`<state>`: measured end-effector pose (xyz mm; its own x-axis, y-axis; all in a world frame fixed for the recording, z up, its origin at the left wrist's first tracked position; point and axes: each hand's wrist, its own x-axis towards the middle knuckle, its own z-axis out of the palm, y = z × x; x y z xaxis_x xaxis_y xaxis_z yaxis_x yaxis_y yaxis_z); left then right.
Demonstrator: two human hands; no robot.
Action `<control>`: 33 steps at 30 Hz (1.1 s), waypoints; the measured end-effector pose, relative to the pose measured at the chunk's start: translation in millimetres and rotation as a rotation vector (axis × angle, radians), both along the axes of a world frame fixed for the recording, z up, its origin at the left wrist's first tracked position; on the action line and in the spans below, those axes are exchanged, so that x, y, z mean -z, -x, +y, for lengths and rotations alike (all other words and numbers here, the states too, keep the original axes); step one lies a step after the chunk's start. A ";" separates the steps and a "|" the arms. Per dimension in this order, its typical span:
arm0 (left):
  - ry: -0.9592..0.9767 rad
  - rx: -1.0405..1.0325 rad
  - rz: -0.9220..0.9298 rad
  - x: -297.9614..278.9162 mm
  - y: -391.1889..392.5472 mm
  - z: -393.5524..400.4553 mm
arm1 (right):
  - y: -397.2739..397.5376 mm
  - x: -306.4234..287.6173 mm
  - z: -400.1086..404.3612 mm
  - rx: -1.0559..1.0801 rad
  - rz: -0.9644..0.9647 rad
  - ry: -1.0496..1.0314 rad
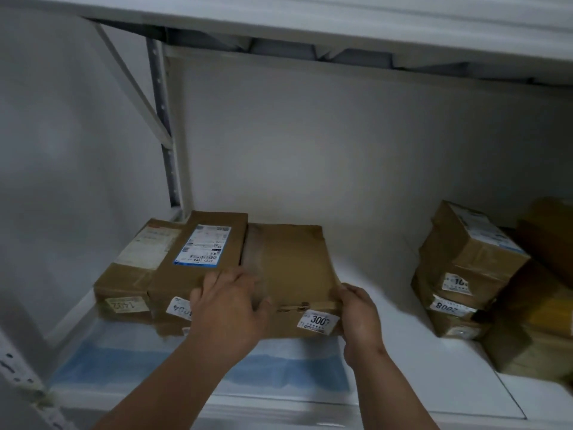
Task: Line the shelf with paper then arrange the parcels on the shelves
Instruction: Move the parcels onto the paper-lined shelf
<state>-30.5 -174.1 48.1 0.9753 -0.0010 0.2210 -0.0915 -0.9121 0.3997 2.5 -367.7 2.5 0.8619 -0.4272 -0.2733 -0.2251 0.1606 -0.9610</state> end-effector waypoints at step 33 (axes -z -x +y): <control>-0.508 0.312 -0.062 33.9 -16.2 -42.6 | 3.9 6.4 -32.6 -0.137 0.091 0.755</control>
<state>-14.3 -216.7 14.3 0.8972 -0.4056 0.1746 -0.3948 -0.9139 -0.0944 -1.4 -400.3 -3.9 0.9087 -0.4168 -0.0226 -0.2790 -0.5662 -0.7756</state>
